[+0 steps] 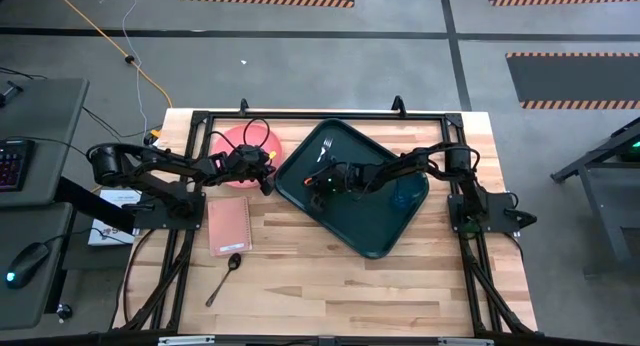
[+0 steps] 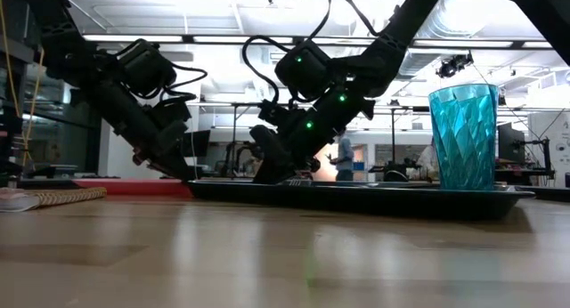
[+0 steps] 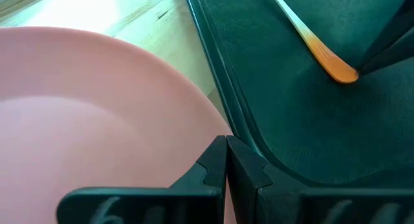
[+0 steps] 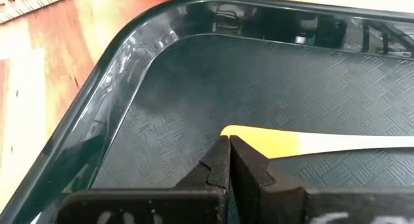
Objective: Pick and place plate/cup/fork/spoon on tray
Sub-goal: Put the orange fork on the black serving tray to the left
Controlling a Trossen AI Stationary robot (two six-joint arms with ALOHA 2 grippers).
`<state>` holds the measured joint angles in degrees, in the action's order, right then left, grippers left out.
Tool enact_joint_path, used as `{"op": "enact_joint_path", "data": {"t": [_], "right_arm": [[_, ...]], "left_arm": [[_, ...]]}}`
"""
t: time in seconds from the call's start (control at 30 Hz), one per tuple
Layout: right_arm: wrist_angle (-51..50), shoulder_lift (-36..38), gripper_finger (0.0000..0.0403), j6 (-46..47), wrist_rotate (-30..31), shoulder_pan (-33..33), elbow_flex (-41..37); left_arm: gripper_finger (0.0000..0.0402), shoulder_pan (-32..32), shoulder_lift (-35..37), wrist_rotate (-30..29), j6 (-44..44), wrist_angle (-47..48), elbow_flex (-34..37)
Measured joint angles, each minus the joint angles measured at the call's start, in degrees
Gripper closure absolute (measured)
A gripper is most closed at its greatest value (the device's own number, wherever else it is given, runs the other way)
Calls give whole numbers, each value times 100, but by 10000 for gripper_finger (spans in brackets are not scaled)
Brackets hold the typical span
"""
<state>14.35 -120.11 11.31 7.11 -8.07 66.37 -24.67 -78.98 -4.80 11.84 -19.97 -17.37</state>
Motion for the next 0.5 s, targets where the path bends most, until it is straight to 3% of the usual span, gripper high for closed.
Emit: {"op": "enact_joint_path", "data": {"t": [0.33, 0.5], "right_arm": [[-78, 0, 403, -134, -262, -3, 0], [-177, 2, 403, -188, -46, -14, 0]], "left_arm": [[401, 0, 0, -2, 0, -2, 0], [401, 2, 0, -2, -2, -2, 0]]}}
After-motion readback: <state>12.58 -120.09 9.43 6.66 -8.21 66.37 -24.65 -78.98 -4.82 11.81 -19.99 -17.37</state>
